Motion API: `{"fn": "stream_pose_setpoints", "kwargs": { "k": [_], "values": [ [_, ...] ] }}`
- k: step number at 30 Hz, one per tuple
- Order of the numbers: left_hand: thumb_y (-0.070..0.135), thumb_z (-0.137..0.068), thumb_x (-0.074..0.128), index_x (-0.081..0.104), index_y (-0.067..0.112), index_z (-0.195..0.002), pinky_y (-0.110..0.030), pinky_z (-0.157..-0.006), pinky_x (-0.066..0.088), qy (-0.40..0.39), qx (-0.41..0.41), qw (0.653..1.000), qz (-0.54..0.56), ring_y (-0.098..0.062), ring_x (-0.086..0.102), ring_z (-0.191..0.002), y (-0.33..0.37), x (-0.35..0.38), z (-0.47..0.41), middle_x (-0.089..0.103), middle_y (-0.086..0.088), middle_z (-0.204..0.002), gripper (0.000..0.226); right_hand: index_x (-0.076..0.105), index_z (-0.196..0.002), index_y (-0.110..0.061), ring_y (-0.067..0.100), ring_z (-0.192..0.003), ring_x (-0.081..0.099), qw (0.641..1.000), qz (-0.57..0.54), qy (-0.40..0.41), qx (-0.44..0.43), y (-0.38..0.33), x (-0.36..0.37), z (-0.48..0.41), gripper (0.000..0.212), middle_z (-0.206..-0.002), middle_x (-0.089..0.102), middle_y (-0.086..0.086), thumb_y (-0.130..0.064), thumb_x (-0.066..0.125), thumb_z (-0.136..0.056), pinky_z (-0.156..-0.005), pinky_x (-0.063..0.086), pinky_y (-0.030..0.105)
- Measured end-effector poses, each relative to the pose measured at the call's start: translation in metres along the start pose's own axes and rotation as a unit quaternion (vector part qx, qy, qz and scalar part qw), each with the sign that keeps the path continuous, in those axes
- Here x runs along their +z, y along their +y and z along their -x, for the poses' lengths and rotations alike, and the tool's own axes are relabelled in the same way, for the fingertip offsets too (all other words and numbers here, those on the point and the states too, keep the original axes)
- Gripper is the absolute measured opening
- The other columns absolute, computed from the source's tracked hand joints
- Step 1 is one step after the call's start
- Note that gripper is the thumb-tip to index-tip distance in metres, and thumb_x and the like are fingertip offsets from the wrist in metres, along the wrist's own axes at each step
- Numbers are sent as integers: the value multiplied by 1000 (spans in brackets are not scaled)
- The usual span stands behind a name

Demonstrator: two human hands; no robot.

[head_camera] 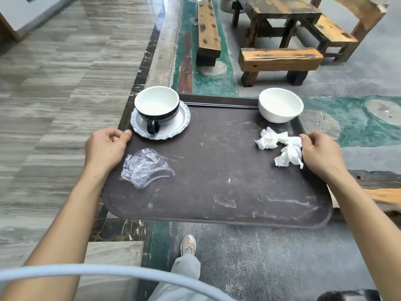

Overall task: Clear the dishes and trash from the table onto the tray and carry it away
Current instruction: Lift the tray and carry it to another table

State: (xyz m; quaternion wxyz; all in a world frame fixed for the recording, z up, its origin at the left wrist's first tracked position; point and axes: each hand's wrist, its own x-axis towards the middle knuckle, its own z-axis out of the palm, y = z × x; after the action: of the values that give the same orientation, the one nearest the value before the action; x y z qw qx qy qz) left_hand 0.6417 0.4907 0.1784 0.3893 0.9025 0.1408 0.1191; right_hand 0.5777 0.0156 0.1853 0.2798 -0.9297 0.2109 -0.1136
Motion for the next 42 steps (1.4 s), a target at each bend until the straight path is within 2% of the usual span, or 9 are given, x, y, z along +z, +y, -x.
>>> {"fn": "stream_pose_setpoints", "kwargs": {
  "k": [5,9,16,21,27,33,37,42],
  "values": [
    [43,-86,67,66,18,-66,-30,-56,35,-16,9,1000,6,-14,46,-51,12,16,-88,52,3,-52,32,67,-105,-6,38,-100,60,1000,3,13,19,-35,29,-56,31,-98,70,19,-29,46,-101,-74,33,33],
    [42,-86,67,65,19,-65,-27,-55,33,-20,19,999,16,-13,45,-50,21,30,-151,52,2,-52,31,67,-106,-6,32,-92,58,999,5,26,23,-62,49,-103,33,-96,69,17,-30,45,-101,-74,31,31],
    [41,-86,68,69,18,-71,-23,-55,35,-32,22,999,22,-10,46,-51,31,61,-235,52,4,-53,27,66,-106,-6,38,-99,59,999,28,35,19,-96,74,-179,33,-101,70,19,-31,46,-101,-74,32,33],
    [43,-86,67,66,19,-68,-29,-56,34,-35,12,999,27,-13,45,-52,36,88,-287,51,5,-52,30,67,-106,-5,39,-96,61,999,33,34,0,-109,95,-240,33,-94,69,19,-30,46,-100,-75,34,35],
    [45,-85,67,67,18,-68,-30,-58,34,-28,-2,999,29,-13,46,-52,52,131,-351,51,5,-52,31,67,-108,-11,37,-98,62,998,60,35,4,-117,120,-323,33,-91,69,13,-34,45,-100,-72,30,31],
    [45,-86,66,65,20,-66,-30,-57,35,-12,-15,1000,17,-12,47,-52,85,182,-421,52,5,-52,31,65,-109,-9,37,-102,61,999,30,16,-11,-127,138,-429,34,-104,70,16,-34,44,-100,-75,35,33],
    [46,-85,65,67,20,-67,-23,-55,37,3,-19,1000,12,-10,48,-52,108,208,-465,53,5,-52,31,65,-109,-8,37,-103,60,1000,17,2,-21,-134,146,-495,34,-103,70,17,-34,44,-101,-77,35,33],
    [46,-85,66,69,18,-71,-25,-53,34,3,-19,1000,11,-10,45,-49,133,238,-514,50,4,-51,31,65,-110,-7,39,-106,58,1000,17,-2,-22,-141,155,-559,35,-106,69,19,-33,44,-101,-78,33,34]
  ]
}}
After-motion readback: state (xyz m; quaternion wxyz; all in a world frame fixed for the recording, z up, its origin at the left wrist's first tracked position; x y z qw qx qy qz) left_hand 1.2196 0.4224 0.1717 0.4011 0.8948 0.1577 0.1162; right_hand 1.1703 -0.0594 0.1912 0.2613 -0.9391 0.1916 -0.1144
